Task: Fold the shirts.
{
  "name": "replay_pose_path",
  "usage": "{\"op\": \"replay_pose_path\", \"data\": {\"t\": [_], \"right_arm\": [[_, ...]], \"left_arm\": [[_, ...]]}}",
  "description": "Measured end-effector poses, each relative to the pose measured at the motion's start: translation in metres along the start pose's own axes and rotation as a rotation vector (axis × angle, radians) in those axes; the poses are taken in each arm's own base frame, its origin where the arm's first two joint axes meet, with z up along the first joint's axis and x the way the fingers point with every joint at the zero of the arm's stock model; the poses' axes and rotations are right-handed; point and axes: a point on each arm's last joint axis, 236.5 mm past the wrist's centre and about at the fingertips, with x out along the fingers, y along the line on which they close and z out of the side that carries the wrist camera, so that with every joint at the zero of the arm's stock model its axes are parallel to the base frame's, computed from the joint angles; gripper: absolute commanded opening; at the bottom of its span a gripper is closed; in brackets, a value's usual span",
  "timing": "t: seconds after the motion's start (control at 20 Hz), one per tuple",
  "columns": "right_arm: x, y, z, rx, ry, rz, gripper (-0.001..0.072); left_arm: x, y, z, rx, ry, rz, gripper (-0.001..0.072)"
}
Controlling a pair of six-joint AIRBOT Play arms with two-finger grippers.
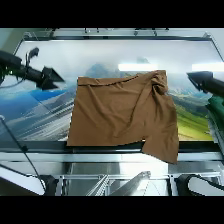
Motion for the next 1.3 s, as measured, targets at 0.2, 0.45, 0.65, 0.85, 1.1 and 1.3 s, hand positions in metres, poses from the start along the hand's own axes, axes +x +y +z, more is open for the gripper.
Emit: {"op": "replay_pose_path", "data": {"t": [0.2,0.45,0.65,0.85,1.1,1.3], "right_arm": [[-0.032,-0.024,-0.057,0.072,0.066,-0.068,0.0364],[-0.048,-0.019,-0.094,0.077,0.092,-0.081,0.0365],[-0.053,-0.005,-0.103,0.053,0.107,-0.058,0.0364],[-0.057,0.006,-0.107,0.061,0.116,-0.036,0.0365],[-0.078,-0.036,-0.099,0.168,0.068,-0.185,0.048],[-0.094,-0.092,-0.123,0.298,0.134,-0.34,0.0479]], "left_arm": [[0.03,0.03,-0.106,-0.151,0.094,0.104,0.0702],[0.075,0.058,-0.199,-0.32,0.15,0.166,0.0701],[0.103,0.041,-0.215,-0.362,0.169,0.022,0.0699],[0.122,0.046,-0.209,-0.377,0.134,-0.037,0.0015],[0.124,0.041,-0.2,-0.335,0.094,-0.069,0.0016],[0.118,0.039,-0.19,-0.289,0.041,-0.053,0.0016]]}}
